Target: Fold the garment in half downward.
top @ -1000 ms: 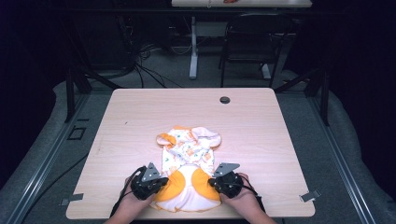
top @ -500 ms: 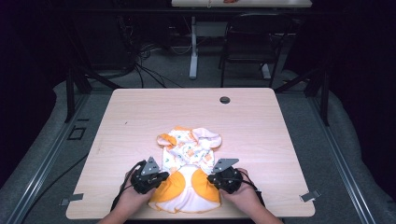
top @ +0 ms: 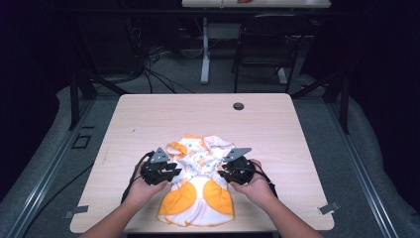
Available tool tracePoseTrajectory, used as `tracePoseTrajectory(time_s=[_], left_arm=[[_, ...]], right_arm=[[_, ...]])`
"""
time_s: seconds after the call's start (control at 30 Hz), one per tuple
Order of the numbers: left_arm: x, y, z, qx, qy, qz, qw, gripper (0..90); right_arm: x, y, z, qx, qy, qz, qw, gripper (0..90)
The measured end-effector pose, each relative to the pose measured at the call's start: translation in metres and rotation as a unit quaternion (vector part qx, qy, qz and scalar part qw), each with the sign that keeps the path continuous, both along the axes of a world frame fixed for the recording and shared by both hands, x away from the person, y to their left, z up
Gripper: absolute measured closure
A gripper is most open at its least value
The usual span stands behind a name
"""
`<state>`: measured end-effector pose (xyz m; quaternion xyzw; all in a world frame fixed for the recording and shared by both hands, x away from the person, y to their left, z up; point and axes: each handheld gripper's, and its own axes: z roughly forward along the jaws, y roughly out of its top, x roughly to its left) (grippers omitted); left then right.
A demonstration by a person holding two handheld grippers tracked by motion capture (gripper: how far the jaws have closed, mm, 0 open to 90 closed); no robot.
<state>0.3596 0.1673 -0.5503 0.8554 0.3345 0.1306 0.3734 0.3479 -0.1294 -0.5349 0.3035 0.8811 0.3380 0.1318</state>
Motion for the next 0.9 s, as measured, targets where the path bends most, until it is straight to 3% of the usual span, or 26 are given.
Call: tracePoseTrajectory(time_s=[0.2, 0.3, 0.4, 0.5, 0.63, 0.9], left_arm=[[0.017, 0.002, 0.002, -0.009, 0.012, 0.026, 0.9996, 63.9], [0.025, 0.003, 0.003, -0.005, 0.009, 0.034, 0.9994, 63.6], [0.034, 0.003, 0.006, -0.002, 0.006, 0.041, 0.9991, 63.1], [0.038, 0.003, 0.009, 0.004, 0.004, 0.042, 0.9991, 63.0], [0.048, -0.001, 0.013, 0.031, -0.011, 0.040, 0.9986, 63.3], [0.064, -0.008, 0.016, 0.039, -0.014, 0.036, 0.9985, 65.1]], right_arm=[[0.016, 0.005, 0.000, -0.021, -0.009, -0.011, 0.9997, 69.2], [0.025, 0.008, 0.000, -0.027, -0.006, -0.011, 0.9996, 65.2], [0.036, 0.011, 0.002, -0.037, -0.007, -0.009, 0.9993, 67.6], [0.044, 0.011, 0.005, -0.034, -0.010, -0.018, 0.9992, 72.7], [0.057, 0.012, 0.008, -0.037, -0.008, -0.029, 0.9989, 75.6], [0.076, 0.018, 0.013, -0.041, -0.013, -0.037, 0.9984, 77.0]])
